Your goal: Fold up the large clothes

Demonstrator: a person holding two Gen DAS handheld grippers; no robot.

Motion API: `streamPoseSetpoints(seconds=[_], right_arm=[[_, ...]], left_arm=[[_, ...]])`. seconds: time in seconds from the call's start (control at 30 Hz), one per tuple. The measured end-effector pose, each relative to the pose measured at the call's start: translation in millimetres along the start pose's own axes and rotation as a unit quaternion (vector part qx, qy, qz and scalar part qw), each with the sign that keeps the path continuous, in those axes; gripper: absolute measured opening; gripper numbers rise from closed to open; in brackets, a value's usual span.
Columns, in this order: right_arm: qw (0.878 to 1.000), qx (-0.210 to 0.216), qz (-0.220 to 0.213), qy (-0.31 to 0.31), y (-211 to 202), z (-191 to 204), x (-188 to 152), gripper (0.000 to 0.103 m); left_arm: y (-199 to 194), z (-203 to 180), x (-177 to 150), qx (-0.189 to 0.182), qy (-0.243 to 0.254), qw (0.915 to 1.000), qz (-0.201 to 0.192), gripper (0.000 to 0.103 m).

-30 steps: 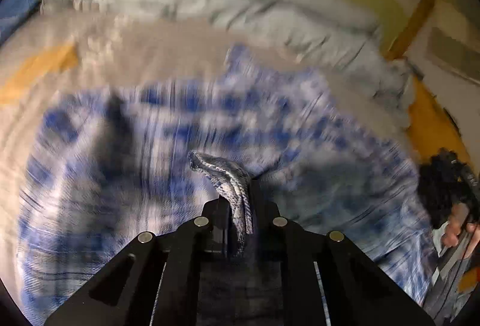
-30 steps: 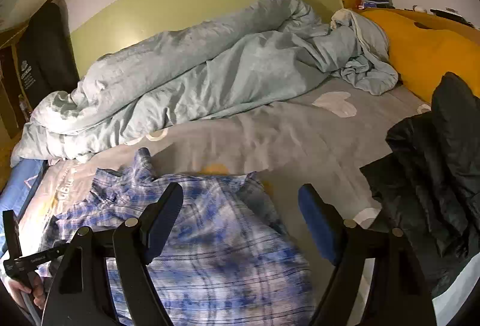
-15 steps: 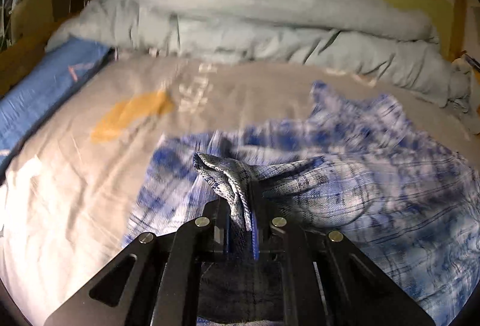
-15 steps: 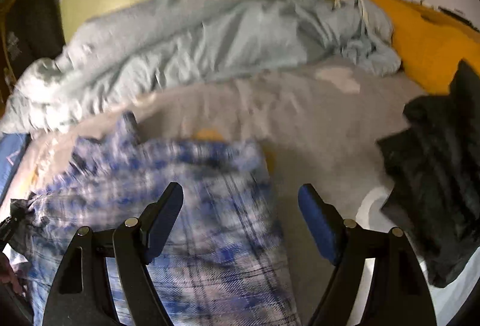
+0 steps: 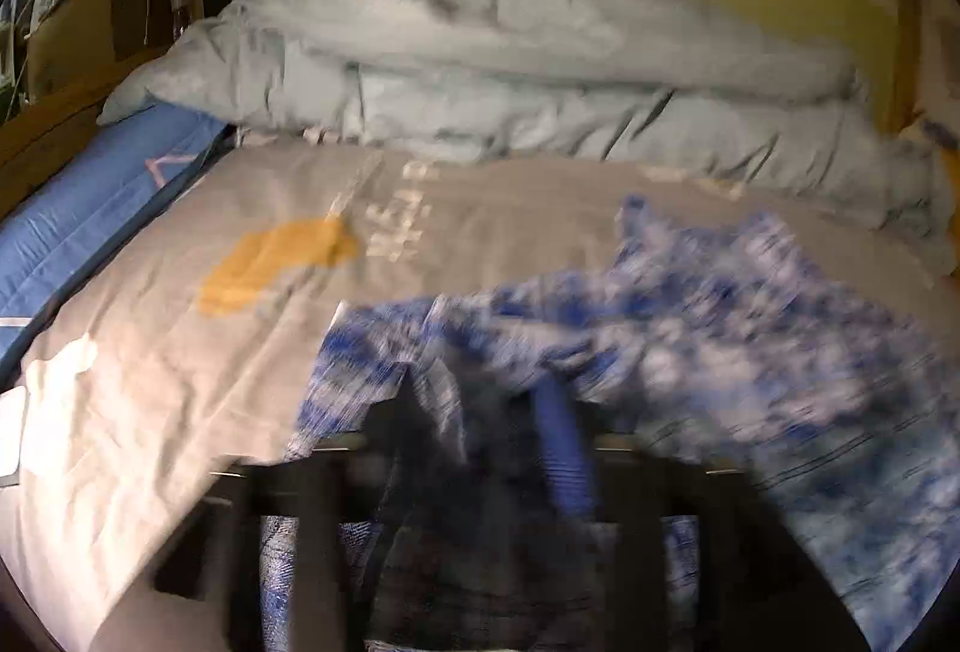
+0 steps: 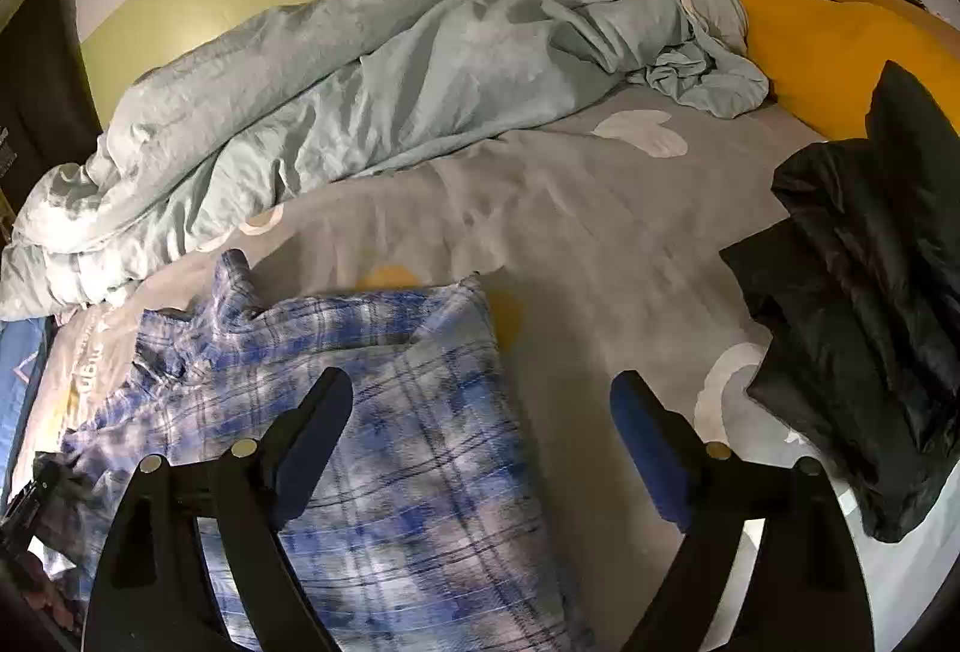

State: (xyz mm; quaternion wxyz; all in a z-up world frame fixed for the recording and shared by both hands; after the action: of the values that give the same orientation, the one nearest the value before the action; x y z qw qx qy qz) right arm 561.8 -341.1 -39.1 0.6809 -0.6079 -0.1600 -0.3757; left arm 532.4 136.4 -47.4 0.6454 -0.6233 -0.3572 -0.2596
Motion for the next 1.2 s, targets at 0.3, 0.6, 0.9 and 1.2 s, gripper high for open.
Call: streamPoseSetpoints(seconds=[0.3, 0.6, 0.9, 1.2], right_arm=[[0.993, -0.017, -0.104, -0.060, -39.8, 26.9, 10.6, 0.102], [0.980, 0.040, -0.169, -0.096, -70.9, 62.5, 8.1, 0.102], [0.972, 0.063, -0.185, -0.129, -85.6, 88.6, -1.6, 0.102], [0.956, 0.094, -0.214, -0.175, -117.8, 118.6, -13.6, 0.102]], left_arm=[[-68.0, -13.5, 26.6, -0.047, 0.009, 0.9923, -0.114, 0.092], [-95.4, -25.4, 32.6, -0.055, 0.019, 0.9850, -0.163, 0.103], [-114.7, -26.1, 34.5, -0.090, 0.002, 0.9819, -0.167, 0.103], [-158.0, -48.2, 36.1, -0.085, 0.036, 0.9761, -0.197, 0.103]])
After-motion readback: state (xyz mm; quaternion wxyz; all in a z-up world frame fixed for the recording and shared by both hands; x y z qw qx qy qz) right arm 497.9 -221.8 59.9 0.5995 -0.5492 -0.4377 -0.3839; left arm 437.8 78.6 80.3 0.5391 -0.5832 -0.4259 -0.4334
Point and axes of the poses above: each gripper's, at about its wrist camera, not at the fingertips, and y roughly the way its jaws point, z to its left, x to its top, the point moved 7 cm from there along y, roughly the way its jaws point
